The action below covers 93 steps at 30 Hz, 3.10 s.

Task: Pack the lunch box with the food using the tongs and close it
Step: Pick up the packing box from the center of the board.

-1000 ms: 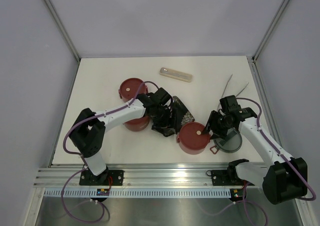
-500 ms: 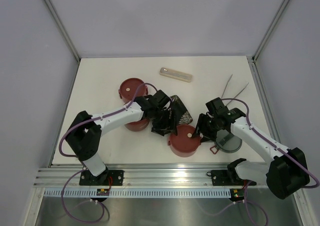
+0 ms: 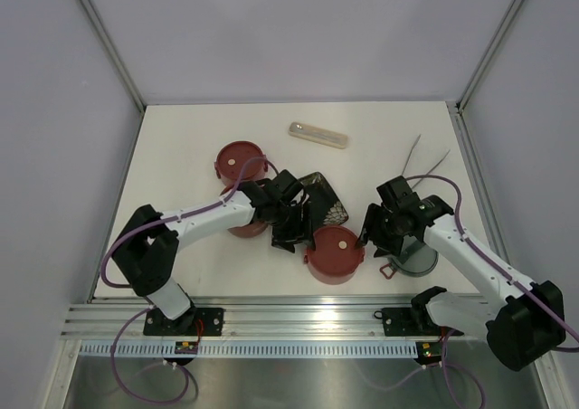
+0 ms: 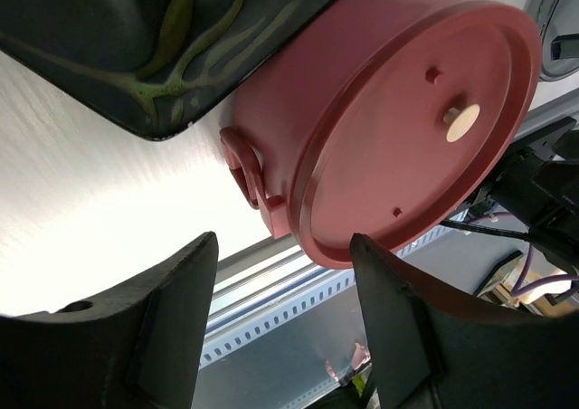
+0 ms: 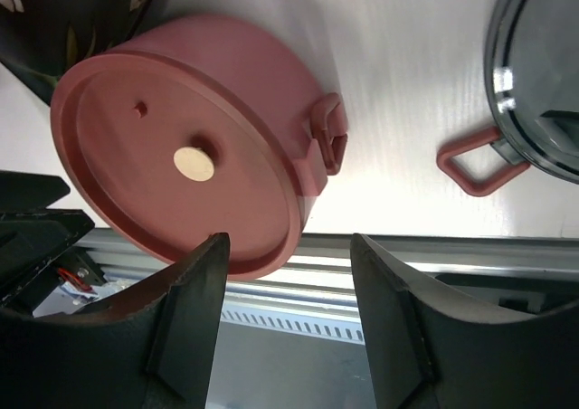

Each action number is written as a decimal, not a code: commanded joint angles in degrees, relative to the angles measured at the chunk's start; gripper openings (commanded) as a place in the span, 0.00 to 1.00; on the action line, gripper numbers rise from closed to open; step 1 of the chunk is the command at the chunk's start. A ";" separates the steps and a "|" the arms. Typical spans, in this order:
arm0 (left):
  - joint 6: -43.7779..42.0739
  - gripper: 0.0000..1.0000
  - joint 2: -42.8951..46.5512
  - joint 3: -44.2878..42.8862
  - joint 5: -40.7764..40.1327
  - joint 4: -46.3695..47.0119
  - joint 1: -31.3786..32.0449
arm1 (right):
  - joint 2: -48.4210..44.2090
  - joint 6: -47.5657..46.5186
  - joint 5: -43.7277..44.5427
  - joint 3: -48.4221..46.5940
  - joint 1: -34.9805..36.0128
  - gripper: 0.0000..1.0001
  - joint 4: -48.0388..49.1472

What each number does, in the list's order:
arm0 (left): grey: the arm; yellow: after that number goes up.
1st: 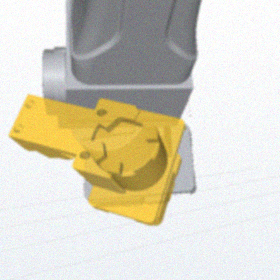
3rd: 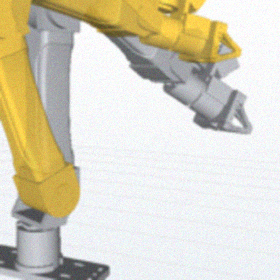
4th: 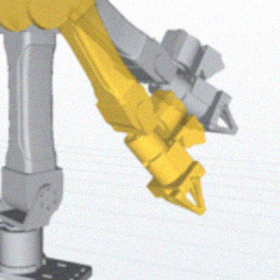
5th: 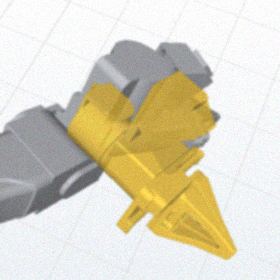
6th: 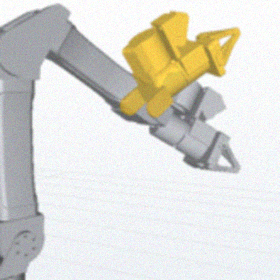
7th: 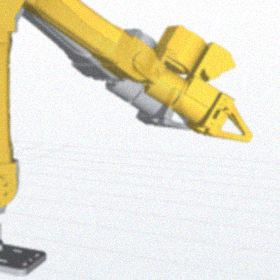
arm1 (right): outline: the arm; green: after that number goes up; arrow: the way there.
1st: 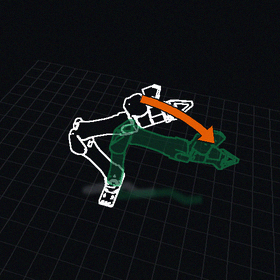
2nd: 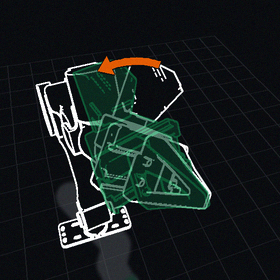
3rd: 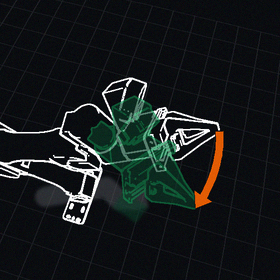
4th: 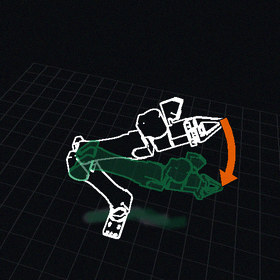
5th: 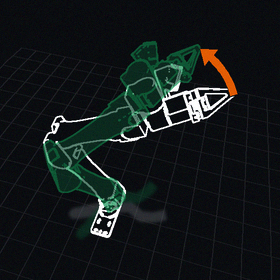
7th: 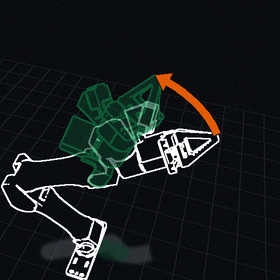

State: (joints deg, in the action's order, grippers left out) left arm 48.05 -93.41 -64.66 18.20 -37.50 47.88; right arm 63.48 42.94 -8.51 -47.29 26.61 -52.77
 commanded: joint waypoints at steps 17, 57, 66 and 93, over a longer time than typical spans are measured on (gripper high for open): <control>7.32 0.61 5.60 13.51 -1.76 22.98 0.99 | -5.31 0.04 -8.70 6.59 -8.07 0.73 7.59; 9.43 0.43 6.39 12.98 -4.40 23.08 2.22 | -0.82 -3.74 -11.61 13.27 -8.94 0.50 19.46; 9.43 0.18 7.01 11.76 -4.84 21.59 2.22 | -1.78 -3.83 -12.32 12.58 -8.86 0.16 19.29; 7.93 0.00 8.42 6.30 -4.49 17.01 2.22 | -3.98 -3.65 -13.37 13.09 -8.86 0.03 17.61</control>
State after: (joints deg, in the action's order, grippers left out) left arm 56.10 -87.68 -56.21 11.70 -25.82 49.78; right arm 60.01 39.09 -21.32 -35.29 17.93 -36.49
